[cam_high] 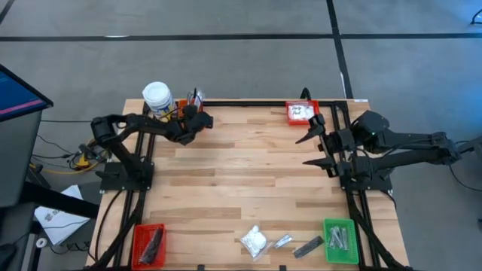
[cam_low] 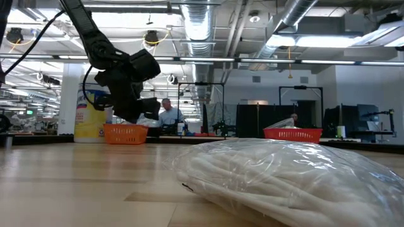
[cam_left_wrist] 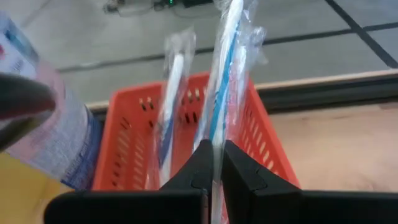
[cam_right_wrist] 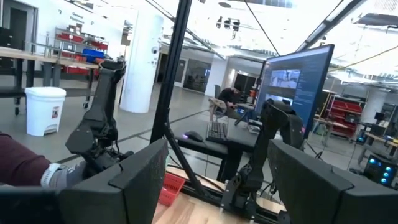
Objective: Pick & Place Travel size toiletries
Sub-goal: Put the blue toothbrush into the orange bin, then stack the cotton pack on top of the cotton bag in the red bin
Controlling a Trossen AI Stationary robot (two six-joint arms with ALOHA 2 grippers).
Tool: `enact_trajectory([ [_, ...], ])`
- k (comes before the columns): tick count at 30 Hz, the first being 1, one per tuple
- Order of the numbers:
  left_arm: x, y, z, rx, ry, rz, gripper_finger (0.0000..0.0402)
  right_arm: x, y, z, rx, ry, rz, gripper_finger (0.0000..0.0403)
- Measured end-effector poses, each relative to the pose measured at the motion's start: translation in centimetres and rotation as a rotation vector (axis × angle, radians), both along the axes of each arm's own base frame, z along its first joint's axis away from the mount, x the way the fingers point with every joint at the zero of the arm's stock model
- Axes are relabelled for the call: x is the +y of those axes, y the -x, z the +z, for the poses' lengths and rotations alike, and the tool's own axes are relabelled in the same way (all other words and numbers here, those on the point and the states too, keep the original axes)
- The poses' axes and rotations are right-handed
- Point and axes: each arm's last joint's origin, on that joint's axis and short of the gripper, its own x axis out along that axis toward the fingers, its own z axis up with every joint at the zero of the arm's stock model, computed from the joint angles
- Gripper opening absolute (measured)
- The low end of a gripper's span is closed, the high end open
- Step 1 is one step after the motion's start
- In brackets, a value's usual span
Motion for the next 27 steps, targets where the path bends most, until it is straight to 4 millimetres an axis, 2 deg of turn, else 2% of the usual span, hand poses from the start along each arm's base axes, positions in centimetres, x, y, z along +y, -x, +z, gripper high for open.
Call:
enact_trajectory([
  [10, 1.4, 0.9, -0.7, -0.087, 0.157, -0.045, 0.0022, -0.1, 0.0, 0.0, -0.002, -0.001, -0.004, 0.0270],
  [27, 0.4, 0.3, -0.7, -0.042, 0.090, -0.021, 0.0156, -0.1, 0.0, 0.0, -0.001, 0.006, -0.007, 0.0270],
])
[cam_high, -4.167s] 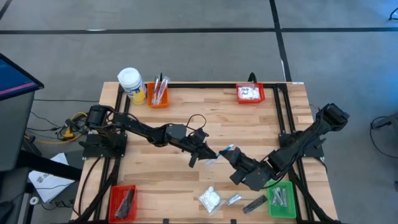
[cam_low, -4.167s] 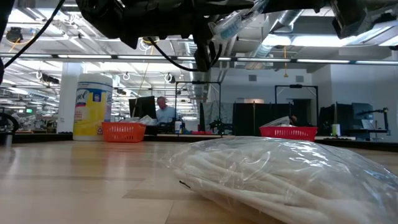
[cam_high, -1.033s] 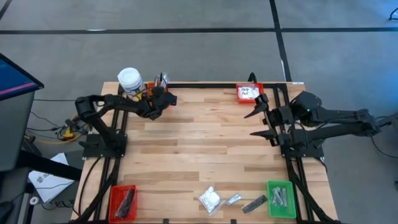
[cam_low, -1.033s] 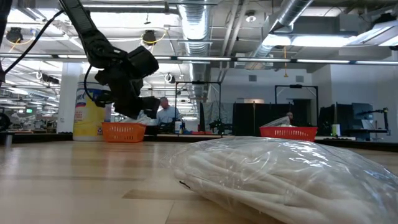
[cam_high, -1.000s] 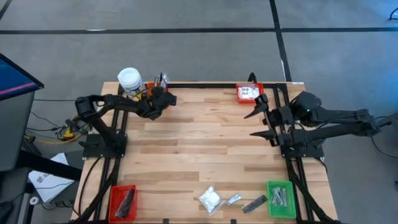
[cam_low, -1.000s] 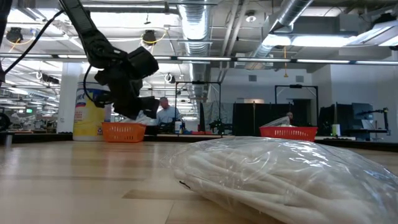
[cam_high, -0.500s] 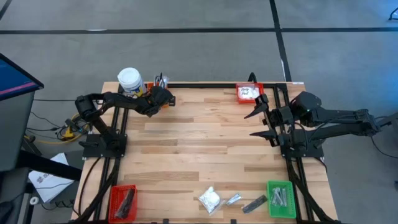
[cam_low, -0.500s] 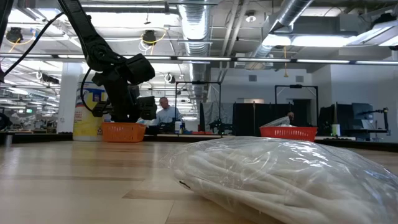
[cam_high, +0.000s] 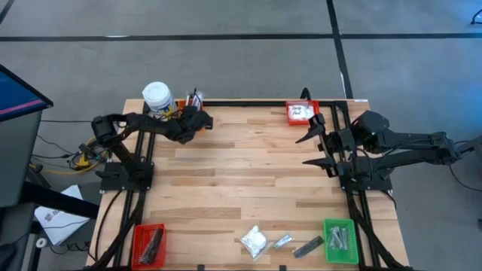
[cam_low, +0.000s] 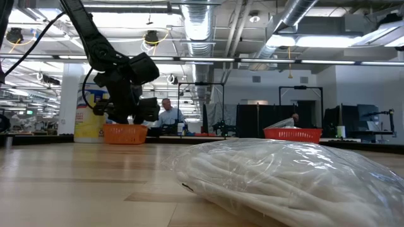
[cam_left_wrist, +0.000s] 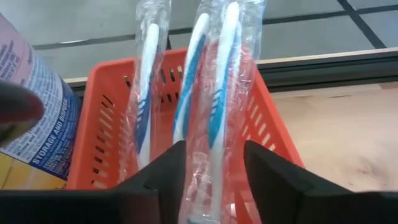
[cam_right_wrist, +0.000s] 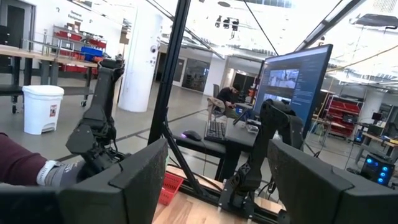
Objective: Pick & Place Travel size toiletries
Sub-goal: Stack the cotton pack on top of the cotton bag in the red bin
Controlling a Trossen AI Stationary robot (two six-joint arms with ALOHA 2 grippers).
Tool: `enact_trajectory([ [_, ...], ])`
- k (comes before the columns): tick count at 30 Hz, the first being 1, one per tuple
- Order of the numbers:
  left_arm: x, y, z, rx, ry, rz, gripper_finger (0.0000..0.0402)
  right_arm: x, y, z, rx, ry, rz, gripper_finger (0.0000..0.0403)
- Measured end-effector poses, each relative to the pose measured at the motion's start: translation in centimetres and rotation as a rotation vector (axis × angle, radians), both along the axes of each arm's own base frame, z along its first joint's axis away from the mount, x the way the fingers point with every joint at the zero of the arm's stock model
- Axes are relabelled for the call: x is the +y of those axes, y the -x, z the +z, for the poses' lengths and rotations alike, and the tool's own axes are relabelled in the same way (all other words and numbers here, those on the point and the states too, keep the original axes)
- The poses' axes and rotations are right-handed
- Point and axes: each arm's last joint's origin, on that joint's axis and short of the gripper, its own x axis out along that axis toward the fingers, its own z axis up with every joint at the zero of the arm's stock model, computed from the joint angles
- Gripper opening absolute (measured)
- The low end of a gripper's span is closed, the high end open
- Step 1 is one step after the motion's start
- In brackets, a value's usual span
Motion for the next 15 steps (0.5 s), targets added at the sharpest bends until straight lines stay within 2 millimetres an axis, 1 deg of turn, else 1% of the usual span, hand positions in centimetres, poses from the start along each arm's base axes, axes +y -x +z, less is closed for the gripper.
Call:
enact_trajectory([
  [3, -0.3, -0.2, 0.3, -0.005, -0.015, -0.002, 0.0183, 0.0, 0.0, 0.0, 0.002, 0.000, 0.000, 0.0270],
  [6, -0.9, -0.4, 1.3, -0.032, -0.052, -0.007, 0.0202, 0.0, 0.0, 0.0, 0.004, 0.000, 0.000, 0.0270],
  [10, -2.0, -0.6, 3.7, -0.095, -0.103, -0.047, 0.0211, 0.0, 0.0, 0.0, 0.004, 0.000, 0.000, 0.0270],
  [15, -4.4, -0.8, 7.0, -0.193, -0.157, -0.143, 0.0209, 0.0, 0.0, -0.1, 0.007, 0.000, 0.000, 0.0270],
])
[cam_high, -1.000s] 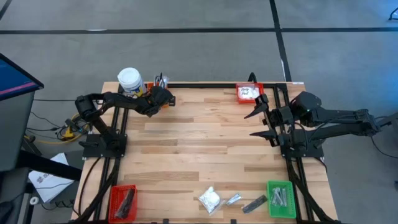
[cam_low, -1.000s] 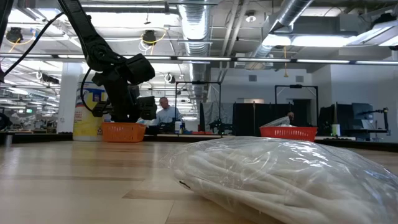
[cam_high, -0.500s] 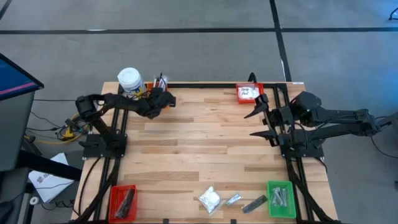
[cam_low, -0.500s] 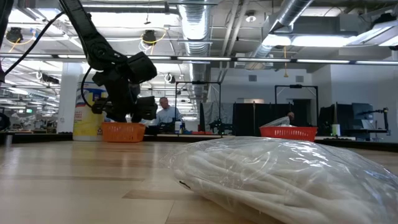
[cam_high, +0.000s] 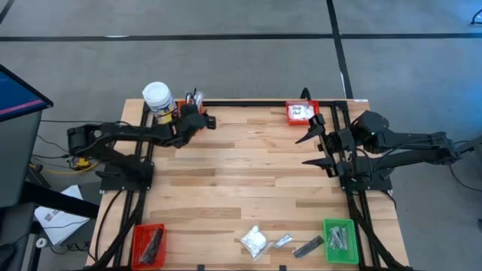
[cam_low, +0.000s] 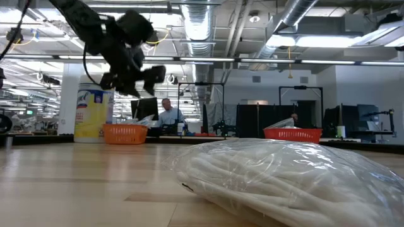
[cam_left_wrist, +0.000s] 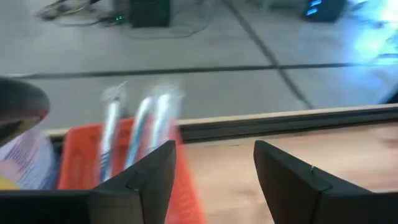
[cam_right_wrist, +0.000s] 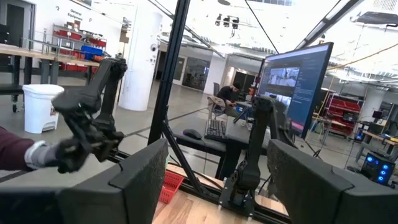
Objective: Pick & Place Travel size toiletries
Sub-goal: Stack the cotton pack on top of the cotton bag in the red bin
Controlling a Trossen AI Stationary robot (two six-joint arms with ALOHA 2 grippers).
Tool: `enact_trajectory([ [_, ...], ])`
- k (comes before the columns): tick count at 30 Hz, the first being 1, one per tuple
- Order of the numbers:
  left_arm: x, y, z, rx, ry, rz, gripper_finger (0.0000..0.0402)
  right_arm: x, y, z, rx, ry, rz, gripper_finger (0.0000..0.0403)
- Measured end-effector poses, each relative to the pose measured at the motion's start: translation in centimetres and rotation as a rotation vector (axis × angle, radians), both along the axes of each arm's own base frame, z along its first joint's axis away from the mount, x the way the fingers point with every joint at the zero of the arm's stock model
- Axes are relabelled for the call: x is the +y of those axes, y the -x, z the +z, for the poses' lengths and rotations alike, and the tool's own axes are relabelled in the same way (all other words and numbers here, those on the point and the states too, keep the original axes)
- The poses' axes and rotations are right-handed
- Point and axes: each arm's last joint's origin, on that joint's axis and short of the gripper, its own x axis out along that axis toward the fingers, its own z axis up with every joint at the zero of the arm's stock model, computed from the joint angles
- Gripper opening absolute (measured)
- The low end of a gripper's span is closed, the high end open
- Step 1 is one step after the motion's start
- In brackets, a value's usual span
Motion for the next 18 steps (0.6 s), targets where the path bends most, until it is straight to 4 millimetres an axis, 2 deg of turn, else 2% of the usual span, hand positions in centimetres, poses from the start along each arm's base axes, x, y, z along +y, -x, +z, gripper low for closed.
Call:
enact_trajectory([
  [6, -3.6, -0.5, 2.1, -0.064, -0.032, -0.148, 0.0207, 0.0, 0.0, 0.0, 0.004, 0.000, 0.000, 0.0270],
  [18, -9.4, -2.1, 1.8, -0.085, 0.037, -0.463, 0.0183, 0.0, -0.3, -0.8, 0.116, -0.092, 0.013, 0.0270],
])
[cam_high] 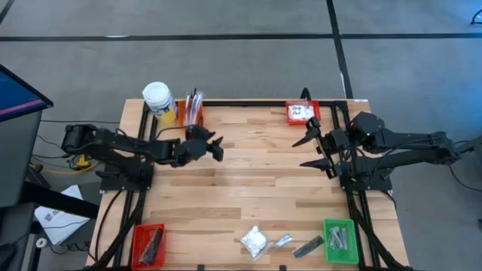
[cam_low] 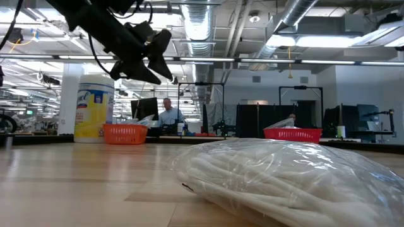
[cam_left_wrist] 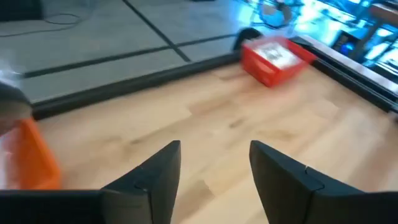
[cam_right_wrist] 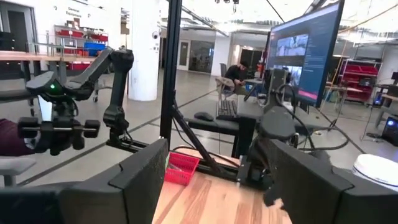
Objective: Pick & Place Travel size toiletries
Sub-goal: Stack the cotton pack on top of the cotton bag in the red bin
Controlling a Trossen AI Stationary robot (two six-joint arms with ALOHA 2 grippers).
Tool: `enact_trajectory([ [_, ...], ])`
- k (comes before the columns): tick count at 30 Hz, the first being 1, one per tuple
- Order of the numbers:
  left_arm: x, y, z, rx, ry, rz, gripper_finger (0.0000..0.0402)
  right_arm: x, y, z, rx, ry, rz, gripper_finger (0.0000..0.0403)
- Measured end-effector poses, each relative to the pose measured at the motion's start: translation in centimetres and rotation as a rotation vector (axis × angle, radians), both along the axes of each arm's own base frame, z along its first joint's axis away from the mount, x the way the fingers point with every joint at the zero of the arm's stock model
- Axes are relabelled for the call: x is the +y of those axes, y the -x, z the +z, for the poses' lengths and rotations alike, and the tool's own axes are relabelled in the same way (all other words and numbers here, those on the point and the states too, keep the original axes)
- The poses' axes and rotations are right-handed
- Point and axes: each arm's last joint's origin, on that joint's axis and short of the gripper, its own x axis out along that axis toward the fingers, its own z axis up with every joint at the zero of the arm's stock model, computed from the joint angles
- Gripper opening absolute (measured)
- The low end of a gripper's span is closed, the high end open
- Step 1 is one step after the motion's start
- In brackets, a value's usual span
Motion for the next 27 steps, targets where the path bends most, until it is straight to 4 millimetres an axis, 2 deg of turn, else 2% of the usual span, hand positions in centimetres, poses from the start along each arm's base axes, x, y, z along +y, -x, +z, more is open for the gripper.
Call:
enact_trajectory([
  [13, -6.7, -0.4, 0.3, -0.082, 0.025, -0.276, 0.0137, 0.0, 0.4, -0.3, 0.038, -0.003, 0.001, 0.0270],
  [21, -11.3, -2.1, -2.9, -0.117, 0.120, -0.465, 0.0106, 0.1, 0.5, -0.4, 0.055, -0.004, 0.003, 0.0270],
  [27, -13.9, -4.3, -5.9, -0.200, 0.228, -0.688, 0.0051, 0.1, 1.3, -0.3, 0.055, -0.004, 0.003, 0.0270],
])
